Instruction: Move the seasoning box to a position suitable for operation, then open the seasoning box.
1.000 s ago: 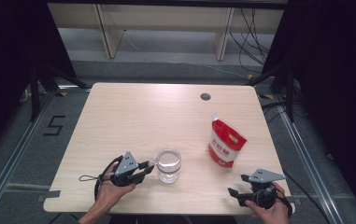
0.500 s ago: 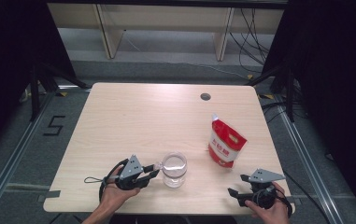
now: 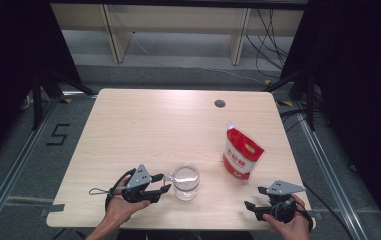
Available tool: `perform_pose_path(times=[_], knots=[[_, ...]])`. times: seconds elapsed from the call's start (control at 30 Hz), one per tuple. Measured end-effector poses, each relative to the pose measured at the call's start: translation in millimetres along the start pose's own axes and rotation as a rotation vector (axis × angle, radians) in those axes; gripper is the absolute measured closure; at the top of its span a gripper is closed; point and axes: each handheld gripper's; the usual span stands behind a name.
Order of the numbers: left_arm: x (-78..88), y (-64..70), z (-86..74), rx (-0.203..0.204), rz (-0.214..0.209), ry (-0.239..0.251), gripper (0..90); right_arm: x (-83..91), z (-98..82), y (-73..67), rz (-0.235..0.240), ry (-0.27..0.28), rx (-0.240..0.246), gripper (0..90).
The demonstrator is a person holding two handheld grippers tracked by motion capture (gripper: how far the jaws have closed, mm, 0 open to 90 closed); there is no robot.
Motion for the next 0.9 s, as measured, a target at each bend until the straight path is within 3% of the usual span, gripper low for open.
perform_pose_path(times=[0.1,0.13,0.2,0.23,0.33,0.37,0.63,0.77,0.9], knots=[[6.5,-2.0,1.7,0.026,0.01,-0.011,38.4,-0.6,0.3,-1.6,-0.004,-0.002,-0.008,25.5],[8.8,-2.5,2.1,0.046,0.01,-0.017,35.9,-0.8,0.7,-0.3,-0.009,0.002,0.013,25.5],[12.8,-2.8,1.9,0.055,0.007,-0.035,31.0,-1.0,0.9,-1.9,0.001,-0.009,-0.011,25.5],[14.6,-2.1,1.2,0.055,0.009,-0.029,30.3,-1.8,1.1,-0.3,-0.004,0.002,0.017,25.5],[20.5,-1.6,0.7,0.058,0.011,-0.051,27.2,-2.8,1.8,-1.3,0.0,-0.01,0.013,25.5],[21.0,-1.1,0.4,0.074,0.007,-0.042,26.6,-2.9,1.7,-2.2,-0.002,-0.007,0.006,25.5],[20.9,0.4,1.0,0.091,0.007,-0.047,24.1,-4.0,2.2,0.8,0.011,-0.005,0.029,25.5],[22.5,1.7,4.3,0.094,0.013,-0.021,21.9,-3.2,2.3,-0.6,0.013,-0.006,0.024,25.5],[26.3,2.2,9.5,0.069,0.001,-0.027,24.6,-3.5,2.7,-0.8,0.003,0.001,0.027,25.5]])
Point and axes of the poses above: each handheld gripper's, and its own axes: x roughly backward along the jaws, z roughly out of its top, y roughly to its right, and after that the axes turned 6 degrees about y, right-handed
